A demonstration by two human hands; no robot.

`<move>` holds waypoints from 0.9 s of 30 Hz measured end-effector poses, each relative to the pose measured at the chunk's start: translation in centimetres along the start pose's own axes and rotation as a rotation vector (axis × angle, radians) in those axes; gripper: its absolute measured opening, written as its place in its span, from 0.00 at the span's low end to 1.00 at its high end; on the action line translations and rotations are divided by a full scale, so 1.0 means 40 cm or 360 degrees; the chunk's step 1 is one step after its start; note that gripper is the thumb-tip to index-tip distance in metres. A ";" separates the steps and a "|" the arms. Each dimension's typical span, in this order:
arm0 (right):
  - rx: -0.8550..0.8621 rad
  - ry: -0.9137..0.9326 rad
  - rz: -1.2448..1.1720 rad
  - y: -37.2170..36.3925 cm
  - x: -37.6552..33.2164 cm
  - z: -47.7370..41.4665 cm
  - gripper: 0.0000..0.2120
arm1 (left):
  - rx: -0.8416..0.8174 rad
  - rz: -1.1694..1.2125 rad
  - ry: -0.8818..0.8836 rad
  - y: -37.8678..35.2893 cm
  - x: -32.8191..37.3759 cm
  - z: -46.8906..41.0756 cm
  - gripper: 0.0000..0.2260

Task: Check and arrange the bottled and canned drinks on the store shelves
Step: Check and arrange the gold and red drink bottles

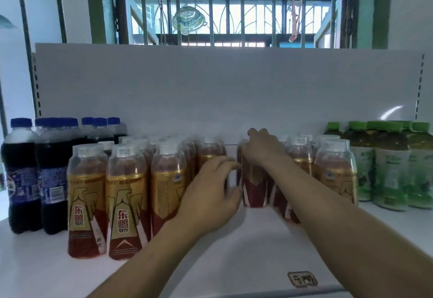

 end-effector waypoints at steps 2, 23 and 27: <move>0.0165 0.0061 -0.0081 0.002 0.005 0.009 0.20 | -0.0189 0.0405 0.0221 -0.036 -0.004 -0.018 0.25; -0.0478 0.0598 -0.2357 -0.040 0.042 0.068 0.18 | -0.0156 0.2322 0.0575 -0.133 -0.041 -0.011 0.19; -0.0706 0.0535 -0.2528 -0.063 0.010 0.087 0.18 | -0.0261 0.2325 0.0622 -0.140 -0.031 0.003 0.19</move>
Point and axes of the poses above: each hand's wrist, its own z-axis away from the middle knuckle, its own y-axis out of the back of the hand, x = y × z, the point moved 3 cm from there along -z, towards the middle knuckle, and after that the axes turned 9 degrees about -x, right-handed, at the moved point
